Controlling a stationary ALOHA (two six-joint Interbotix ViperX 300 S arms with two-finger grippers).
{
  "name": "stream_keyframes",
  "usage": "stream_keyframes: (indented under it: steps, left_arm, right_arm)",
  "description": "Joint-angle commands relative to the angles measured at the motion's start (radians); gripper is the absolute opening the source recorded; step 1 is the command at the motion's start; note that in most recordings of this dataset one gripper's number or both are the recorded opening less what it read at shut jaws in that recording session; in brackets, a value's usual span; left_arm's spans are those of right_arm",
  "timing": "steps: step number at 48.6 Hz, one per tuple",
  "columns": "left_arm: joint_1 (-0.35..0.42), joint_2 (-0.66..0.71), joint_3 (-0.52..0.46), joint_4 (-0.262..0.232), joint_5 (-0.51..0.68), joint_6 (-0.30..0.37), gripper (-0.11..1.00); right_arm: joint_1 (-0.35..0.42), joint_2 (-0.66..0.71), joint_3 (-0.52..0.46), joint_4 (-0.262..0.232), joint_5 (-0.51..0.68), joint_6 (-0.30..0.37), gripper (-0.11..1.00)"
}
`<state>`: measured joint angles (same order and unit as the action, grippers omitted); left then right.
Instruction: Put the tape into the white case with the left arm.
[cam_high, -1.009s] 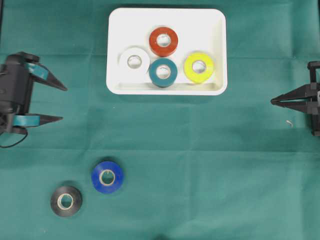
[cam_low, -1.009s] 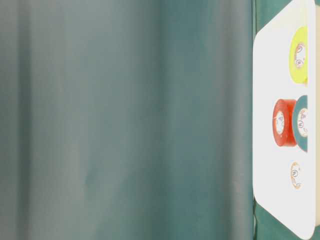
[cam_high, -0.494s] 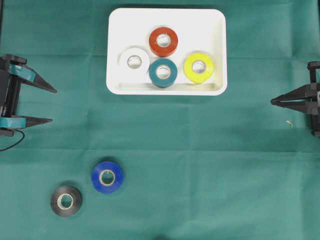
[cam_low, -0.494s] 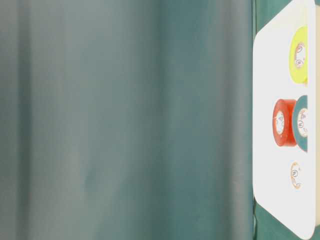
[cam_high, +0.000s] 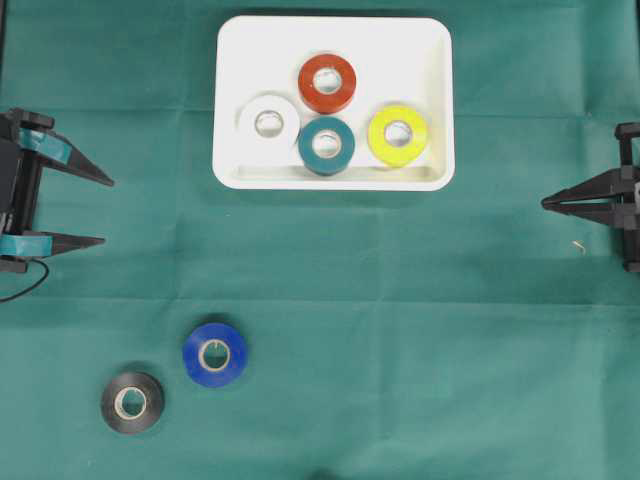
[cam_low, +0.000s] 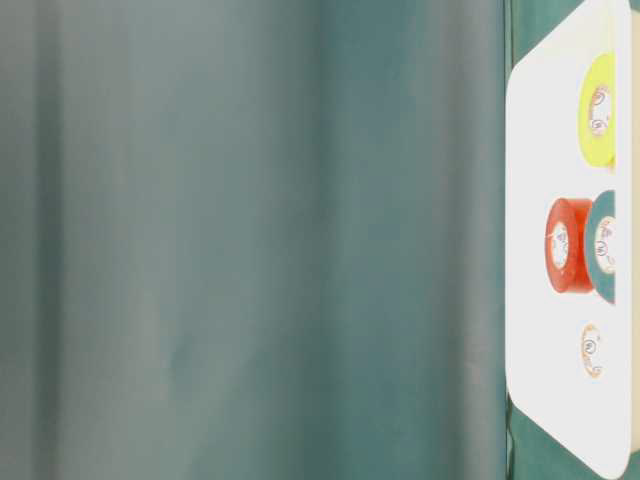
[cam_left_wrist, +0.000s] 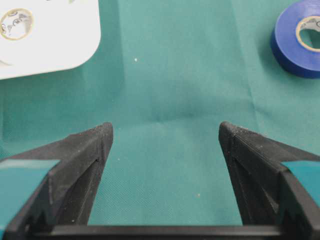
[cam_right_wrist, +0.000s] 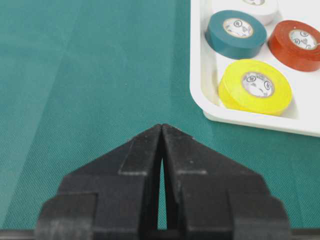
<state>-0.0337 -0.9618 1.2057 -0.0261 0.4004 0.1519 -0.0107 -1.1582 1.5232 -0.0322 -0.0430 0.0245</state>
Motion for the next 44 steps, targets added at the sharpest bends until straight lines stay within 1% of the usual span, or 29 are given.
stream_keyframes:
  steps: [1,8,18,26,44]
  left_arm:
    - [-0.005,0.011,-0.011,-0.002,-0.006,-0.002,0.84]
    - [-0.034,0.040,-0.012,-0.003,-0.031,-0.003,0.84]
    - [-0.104,0.161,-0.032,-0.003,-0.109,-0.023,0.84]
    - [-0.155,0.275,-0.069,-0.003,-0.152,-0.025,0.84]
    - [-0.225,0.476,-0.170,-0.003,-0.213,-0.021,0.83]
  right_arm:
    - [0.000,0.006,-0.009,0.000,-0.011,0.002,-0.09]
    - [0.000,0.006,-0.011,-0.002,-0.011,0.002,-0.09]
    - [0.000,0.006,-0.009,0.000,-0.011,0.002,-0.09]
    - [-0.002,0.006,-0.011,0.000,-0.011,0.002,-0.09]
    - [0.000,0.006,-0.011,0.000,-0.011,0.002,-0.09]
